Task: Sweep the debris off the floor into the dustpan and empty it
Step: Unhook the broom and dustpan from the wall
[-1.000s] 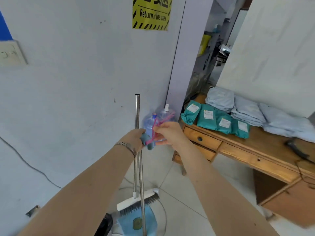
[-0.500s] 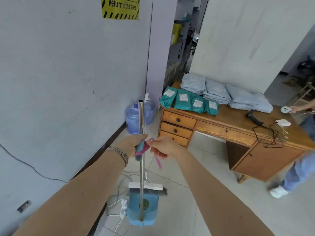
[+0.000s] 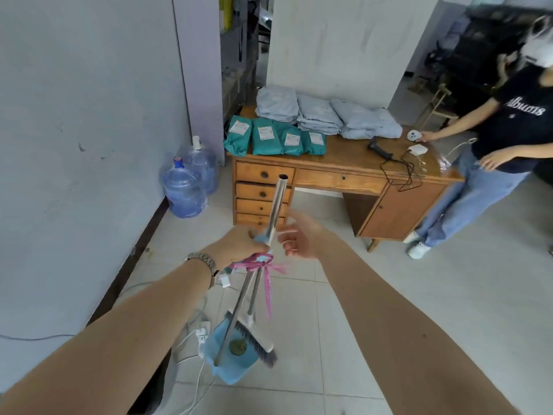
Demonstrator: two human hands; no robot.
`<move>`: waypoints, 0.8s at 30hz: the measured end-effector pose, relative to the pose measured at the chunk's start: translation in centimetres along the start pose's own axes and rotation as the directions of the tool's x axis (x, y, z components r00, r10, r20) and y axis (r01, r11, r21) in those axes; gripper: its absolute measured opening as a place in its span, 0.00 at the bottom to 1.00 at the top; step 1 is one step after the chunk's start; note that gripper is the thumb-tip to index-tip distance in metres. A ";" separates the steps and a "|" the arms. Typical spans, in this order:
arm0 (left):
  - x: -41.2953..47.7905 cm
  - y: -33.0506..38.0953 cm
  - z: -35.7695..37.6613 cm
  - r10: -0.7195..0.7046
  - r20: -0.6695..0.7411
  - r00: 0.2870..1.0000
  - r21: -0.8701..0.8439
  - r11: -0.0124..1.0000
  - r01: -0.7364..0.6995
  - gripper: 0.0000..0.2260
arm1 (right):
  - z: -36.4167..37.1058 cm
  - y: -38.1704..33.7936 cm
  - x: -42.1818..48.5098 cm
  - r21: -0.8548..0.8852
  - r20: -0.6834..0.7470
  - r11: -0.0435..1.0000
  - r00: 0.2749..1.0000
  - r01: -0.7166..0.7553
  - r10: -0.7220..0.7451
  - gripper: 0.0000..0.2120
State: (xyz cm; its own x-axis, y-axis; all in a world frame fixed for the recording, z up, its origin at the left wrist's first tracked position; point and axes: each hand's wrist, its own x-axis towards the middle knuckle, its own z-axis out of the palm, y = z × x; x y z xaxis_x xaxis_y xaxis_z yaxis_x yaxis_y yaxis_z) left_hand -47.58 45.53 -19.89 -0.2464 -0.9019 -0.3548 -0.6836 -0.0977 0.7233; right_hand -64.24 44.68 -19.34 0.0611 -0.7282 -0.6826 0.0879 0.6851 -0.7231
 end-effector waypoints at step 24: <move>-1.5 7.9 26.1 0.455 0.696 0.556 0.454 0.321 -0.831 0.13 | -23.6 29.4 -9.4 0.375 -0.235 0.800 0.787 -0.468 0.571 0.09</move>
State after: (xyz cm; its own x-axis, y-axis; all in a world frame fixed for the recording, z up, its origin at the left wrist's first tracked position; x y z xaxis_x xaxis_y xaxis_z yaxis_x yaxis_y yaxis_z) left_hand -70.56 57.05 -29.08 -0.9260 -0.2532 -0.2801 -0.3266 0.9093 0.2578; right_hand -85.70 72.08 -36.68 -0.1352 -0.1784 -0.9746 0.4148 0.8831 -0.2192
